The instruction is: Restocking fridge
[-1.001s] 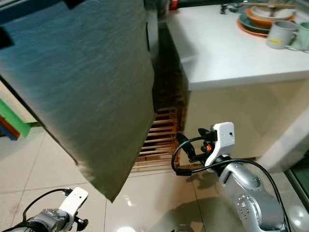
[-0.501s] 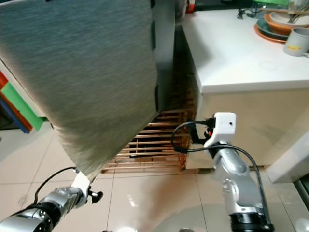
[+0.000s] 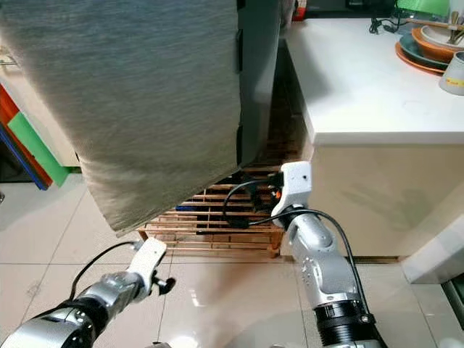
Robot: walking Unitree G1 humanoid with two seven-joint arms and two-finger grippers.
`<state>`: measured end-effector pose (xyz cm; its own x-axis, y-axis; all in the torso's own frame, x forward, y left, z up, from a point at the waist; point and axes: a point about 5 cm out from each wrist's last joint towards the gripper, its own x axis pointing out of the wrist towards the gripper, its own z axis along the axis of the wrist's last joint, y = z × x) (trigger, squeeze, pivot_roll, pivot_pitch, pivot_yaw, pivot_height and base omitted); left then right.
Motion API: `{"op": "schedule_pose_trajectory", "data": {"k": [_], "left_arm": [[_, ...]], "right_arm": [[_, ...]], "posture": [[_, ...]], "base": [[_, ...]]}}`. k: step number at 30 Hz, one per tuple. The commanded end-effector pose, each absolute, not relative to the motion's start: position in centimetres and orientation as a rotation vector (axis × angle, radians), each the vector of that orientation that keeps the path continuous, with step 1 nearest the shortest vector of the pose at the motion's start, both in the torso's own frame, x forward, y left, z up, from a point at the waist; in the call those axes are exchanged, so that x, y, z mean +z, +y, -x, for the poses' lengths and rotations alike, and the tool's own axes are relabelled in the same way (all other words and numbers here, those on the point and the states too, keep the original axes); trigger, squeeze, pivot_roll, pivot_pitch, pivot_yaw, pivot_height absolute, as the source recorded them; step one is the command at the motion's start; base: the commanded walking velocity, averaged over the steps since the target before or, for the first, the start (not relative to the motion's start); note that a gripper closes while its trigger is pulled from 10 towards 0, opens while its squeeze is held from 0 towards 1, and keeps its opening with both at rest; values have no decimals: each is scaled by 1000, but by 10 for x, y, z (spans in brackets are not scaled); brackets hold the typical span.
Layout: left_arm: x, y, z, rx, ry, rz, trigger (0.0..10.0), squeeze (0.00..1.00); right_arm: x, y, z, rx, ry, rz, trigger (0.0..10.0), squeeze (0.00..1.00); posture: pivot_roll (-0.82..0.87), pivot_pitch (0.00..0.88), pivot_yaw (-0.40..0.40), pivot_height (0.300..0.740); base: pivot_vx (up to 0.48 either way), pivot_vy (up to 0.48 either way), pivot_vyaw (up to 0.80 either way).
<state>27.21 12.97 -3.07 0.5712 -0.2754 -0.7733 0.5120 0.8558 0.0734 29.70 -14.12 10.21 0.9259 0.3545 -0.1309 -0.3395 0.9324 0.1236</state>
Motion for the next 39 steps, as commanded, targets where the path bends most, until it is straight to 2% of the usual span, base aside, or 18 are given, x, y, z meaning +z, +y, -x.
{"op": "schedule_pose_trajectory", "data": {"k": [1,4,7,9,13,19,22,27,28,32,35,39], "left_arm": [[-15,119,-289,-520,750,-361,10000,0],[6,100,-308,-567,654,-330,10000,0],[0,106,-296,-656,582,-283,10000,0],[18,112,-305,-726,467,-227,10000,0],[61,93,-325,-814,322,-150,10000,0],[82,82,-329,-833,254,-102,10000,0],[112,84,-331,-772,127,-61,10000,0],[148,88,-327,-688,-3,-19,10000,0],[160,93,-326,-622,-45,-14,10000,0],[173,101,-325,-521,-100,-15,10000,0],[183,119,-323,-350,-156,-29,10000,0],[184,133,-323,-245,-155,-44,10000,0]], "right_arm": [[107,-135,-299,387,130,-95,10000,0],[107,-136,-299,387,129,-96,10000,0],[107,-135,-298,393,124,-98,10000,0],[111,-133,-296,404,108,-114,10000,0],[119,-132,-294,416,80,-134,10000,0],[131,-126,-296,441,36,-149,10000,0],[155,-108,-300,525,-45,-184,10000,0],[168,-89,-305,620,-77,-207,10000,0],[170,-83,-308,651,-82,-208,10000,0],[175,-76,-312,680,-91,-207,10000,0],[177,-72,-316,691,-93,-209,10000,0],[176,-74,-318,677,-89,-206,10000,0]], "posture": [[-48,0,52,740],[-49,0,53,740],[-57,0,61,740],[-60,0,65,740],[-60,0,66,740],[-56,0,64,740],[-51,0,58,740],[-35,0,46,740],[-23,0,37,740],[-9,0,28,740],[15,0,11,740],[18,0,8,740]], "base": [[0,0,0],[0,0,0],[0,0,0],[0,0,0],[0,0,0],[0,0,0],[0,0,0],[0,0,0],[0,0,0],[0,0,0],[0,0,0],[0,0,0]]}}
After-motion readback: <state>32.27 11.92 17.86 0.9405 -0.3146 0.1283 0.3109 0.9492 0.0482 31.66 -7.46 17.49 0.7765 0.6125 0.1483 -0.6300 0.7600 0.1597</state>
